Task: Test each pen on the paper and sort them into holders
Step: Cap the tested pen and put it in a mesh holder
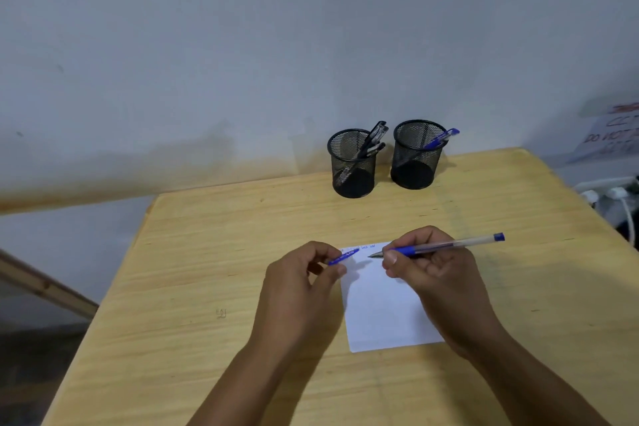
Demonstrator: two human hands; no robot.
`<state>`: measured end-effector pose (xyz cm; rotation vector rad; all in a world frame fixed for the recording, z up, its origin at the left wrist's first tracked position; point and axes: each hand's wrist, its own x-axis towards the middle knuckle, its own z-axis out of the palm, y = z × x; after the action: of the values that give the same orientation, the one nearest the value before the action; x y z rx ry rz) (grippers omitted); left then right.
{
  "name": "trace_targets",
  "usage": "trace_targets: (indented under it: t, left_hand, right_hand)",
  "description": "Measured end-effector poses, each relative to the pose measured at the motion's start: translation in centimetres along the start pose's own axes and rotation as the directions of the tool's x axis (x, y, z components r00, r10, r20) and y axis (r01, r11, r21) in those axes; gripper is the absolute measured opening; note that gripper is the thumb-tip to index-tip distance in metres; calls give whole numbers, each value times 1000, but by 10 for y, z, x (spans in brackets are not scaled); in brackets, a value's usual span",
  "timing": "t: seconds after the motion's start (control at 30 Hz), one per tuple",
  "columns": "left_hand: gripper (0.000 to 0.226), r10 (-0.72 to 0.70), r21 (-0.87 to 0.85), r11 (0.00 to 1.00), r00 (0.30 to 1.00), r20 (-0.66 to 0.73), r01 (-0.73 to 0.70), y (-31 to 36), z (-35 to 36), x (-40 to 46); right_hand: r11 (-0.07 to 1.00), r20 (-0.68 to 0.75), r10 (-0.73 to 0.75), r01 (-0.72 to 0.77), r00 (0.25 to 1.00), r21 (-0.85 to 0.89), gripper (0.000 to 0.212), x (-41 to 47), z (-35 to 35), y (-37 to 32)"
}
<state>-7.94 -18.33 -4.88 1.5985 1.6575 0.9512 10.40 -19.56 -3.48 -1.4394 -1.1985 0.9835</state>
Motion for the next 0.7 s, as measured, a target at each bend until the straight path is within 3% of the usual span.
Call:
trace_targets:
  t: [0.33,0.5,0.7]
  left_hand:
    - [17,109,-90,990,992,57,-104,15,15,-12]
    - [16,135,-123,985,988,80,-125,17,16,-11]
    - [17,165,-158,976,981,98,-149,19,21,-10]
  right_hand:
    - [999,57,5,-7,998,41,16,-3,-4,-1]
    - [999,12,-3,3,1000,-51,17,0,-11,4]
    - [991,79,48,-57,996,122,14,1,-13,6]
